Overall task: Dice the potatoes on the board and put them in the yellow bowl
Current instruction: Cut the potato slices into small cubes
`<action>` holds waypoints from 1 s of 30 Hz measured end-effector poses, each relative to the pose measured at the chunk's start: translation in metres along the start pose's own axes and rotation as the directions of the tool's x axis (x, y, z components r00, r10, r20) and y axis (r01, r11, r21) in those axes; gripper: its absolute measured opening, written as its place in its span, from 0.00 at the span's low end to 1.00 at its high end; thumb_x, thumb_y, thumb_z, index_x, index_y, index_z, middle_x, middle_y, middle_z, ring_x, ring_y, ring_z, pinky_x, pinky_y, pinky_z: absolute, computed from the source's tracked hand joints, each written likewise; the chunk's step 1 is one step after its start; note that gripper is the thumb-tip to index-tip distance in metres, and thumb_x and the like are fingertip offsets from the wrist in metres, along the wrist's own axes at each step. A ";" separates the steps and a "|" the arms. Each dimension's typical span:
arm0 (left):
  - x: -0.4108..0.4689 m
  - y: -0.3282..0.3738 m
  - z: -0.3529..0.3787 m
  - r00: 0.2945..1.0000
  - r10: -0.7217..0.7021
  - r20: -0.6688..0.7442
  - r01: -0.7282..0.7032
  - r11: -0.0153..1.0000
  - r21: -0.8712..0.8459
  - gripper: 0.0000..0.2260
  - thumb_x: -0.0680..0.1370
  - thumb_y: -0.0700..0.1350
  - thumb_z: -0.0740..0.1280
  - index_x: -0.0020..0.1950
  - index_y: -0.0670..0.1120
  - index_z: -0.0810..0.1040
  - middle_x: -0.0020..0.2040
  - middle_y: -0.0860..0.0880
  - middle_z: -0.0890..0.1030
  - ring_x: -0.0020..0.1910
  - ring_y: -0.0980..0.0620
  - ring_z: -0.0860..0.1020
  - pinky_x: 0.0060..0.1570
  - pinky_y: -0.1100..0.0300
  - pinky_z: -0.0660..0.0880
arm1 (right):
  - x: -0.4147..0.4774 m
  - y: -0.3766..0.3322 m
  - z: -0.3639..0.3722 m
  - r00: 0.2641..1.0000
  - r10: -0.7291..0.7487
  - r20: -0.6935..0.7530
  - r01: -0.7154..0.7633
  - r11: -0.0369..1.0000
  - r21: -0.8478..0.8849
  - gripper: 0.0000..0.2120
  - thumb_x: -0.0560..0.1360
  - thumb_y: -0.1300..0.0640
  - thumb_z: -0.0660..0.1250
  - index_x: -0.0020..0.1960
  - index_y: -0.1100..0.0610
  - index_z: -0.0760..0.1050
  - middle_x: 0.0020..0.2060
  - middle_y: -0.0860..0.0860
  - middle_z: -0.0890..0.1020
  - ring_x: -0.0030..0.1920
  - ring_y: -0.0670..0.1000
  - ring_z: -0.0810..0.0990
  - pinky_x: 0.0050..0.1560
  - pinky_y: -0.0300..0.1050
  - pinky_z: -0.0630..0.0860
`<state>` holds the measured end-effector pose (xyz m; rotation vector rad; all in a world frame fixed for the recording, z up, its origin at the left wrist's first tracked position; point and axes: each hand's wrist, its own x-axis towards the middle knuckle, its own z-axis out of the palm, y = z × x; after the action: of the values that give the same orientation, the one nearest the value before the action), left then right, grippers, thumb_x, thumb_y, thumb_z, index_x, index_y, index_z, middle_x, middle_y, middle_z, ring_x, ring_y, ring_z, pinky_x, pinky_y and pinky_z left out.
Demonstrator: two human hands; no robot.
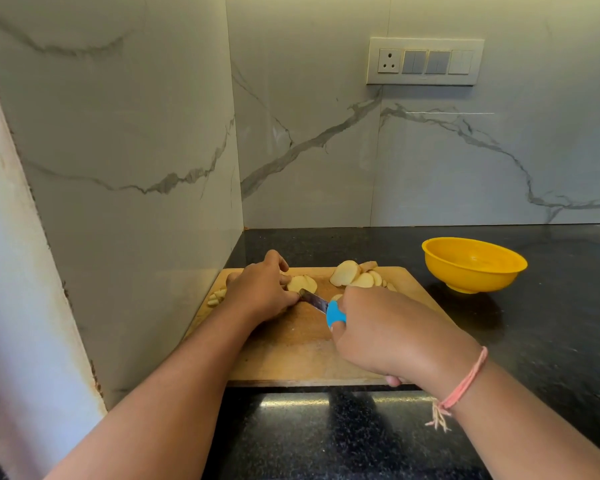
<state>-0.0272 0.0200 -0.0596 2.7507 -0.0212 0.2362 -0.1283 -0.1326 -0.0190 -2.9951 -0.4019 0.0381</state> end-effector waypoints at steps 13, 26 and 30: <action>0.002 -0.001 -0.004 0.999 -0.022 0.041 0.024 0.997 -0.072 0.20 0.74 0.52 0.72 0.60 0.52 0.67 0.63 0.53 0.78 0.61 0.50 0.75 0.60 0.48 0.74 | -0.015 0.017 -0.030 0.991 0.107 0.080 -0.120 0.974 0.191 0.15 0.80 0.49 0.56 0.63 0.53 0.71 0.29 0.51 0.76 0.20 0.45 0.71 0.20 0.33 0.67; 0.011 0.003 -0.003 0.999 -0.029 0.021 0.029 0.999 -0.023 0.13 0.77 0.44 0.67 0.56 0.55 0.66 0.61 0.55 0.76 0.58 0.53 0.74 0.58 0.57 0.65 | 0.101 0.000 -0.016 0.990 0.139 -0.009 -0.102 0.770 0.630 0.16 0.81 0.53 0.55 0.63 0.63 0.68 0.42 0.56 0.77 0.44 0.55 0.81 0.46 0.49 0.81; 0.014 0.004 -0.001 0.996 0.000 0.092 0.004 0.999 -0.048 0.16 0.78 0.39 0.65 0.61 0.53 0.66 0.64 0.52 0.74 0.55 0.50 0.76 0.60 0.47 0.73 | 0.115 -0.005 -0.006 0.986 0.142 0.088 -0.165 0.750 0.640 0.16 0.81 0.54 0.55 0.64 0.61 0.67 0.44 0.56 0.74 0.47 0.54 0.78 0.50 0.47 0.79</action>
<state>-0.0137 0.0167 -0.0545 2.7109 -0.0480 0.1075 -0.0183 -0.0984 -0.0134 -2.3241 -0.1009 0.2002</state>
